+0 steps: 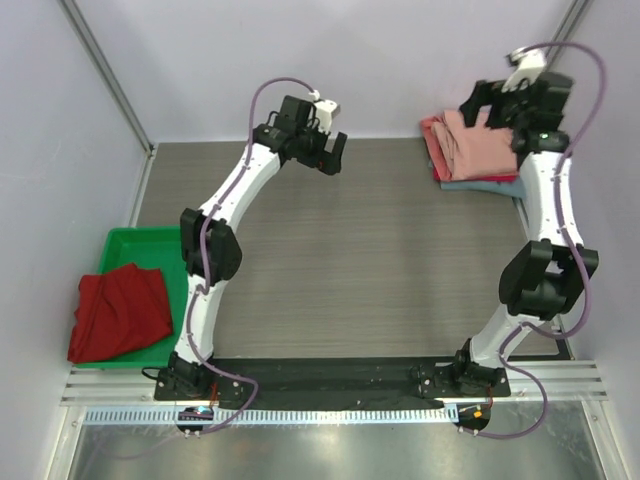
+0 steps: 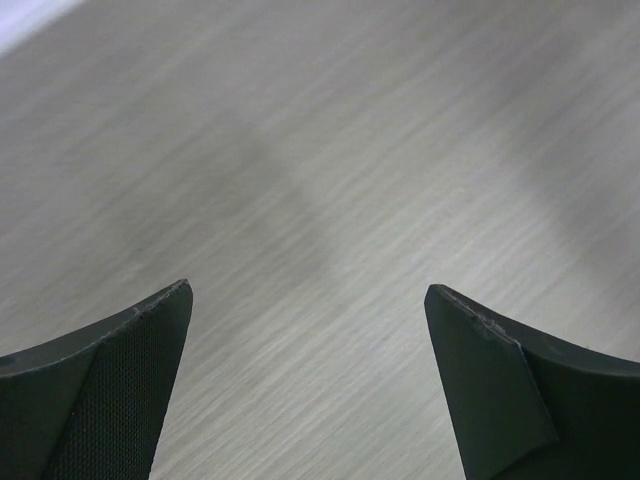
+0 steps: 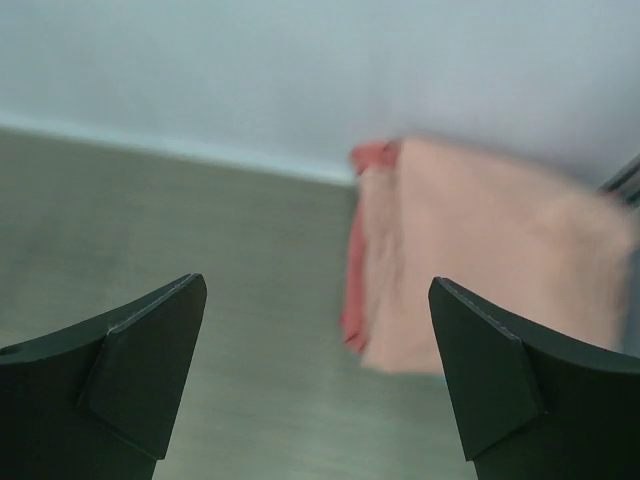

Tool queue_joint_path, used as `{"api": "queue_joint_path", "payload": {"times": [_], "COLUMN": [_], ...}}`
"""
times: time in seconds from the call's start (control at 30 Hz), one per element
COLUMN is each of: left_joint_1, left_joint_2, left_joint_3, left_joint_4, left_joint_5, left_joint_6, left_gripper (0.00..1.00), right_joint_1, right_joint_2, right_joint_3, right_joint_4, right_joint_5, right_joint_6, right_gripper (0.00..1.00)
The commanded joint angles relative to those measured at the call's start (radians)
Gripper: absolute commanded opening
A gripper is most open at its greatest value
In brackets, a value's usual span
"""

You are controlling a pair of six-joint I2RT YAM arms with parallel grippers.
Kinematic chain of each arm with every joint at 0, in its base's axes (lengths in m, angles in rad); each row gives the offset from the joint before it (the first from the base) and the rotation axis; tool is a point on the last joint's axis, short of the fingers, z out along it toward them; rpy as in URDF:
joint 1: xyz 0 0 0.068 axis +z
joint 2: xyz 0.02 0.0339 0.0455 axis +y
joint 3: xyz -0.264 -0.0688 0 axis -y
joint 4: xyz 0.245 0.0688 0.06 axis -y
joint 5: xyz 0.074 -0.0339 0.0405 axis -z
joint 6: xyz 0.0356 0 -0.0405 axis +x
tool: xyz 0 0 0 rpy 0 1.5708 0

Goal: Fold and stack the t-shirts
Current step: Reset both grippers

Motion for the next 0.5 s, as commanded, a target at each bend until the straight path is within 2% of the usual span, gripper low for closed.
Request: {"api": "queue_joint_path", "payload": {"times": [0.0,0.2,0.37,0.47], "left_joint_1": [0.01,0.021,0.038,0.038], "left_joint_2": [-0.067,-0.189,-0.241,-0.252], "left_joint_3": [-0.054,-0.203,-0.332,-0.354], "left_joint_4": [-0.008,-0.015,-0.017,-0.011], "left_joint_5": [-0.124,-0.101,-0.124,-0.142], "left_joint_6": [0.017,0.013,-0.05,-0.039], "left_gripper": [1.0,1.0,1.0,1.0], "right_joint_1": [0.129,0.272,0.327,0.333], "right_joint_2": [-0.017,-0.108,-0.152,-0.172], "right_joint_3": [-0.198,-0.361,-0.452,-0.466], "right_joint_4": [-0.06,-0.055,-0.014,-0.009], "right_joint_5": [0.161,0.37,0.397,0.393], "right_joint_6": [0.043,0.064,0.087,0.098], "right_gripper": [1.0,1.0,1.0,1.0]}}
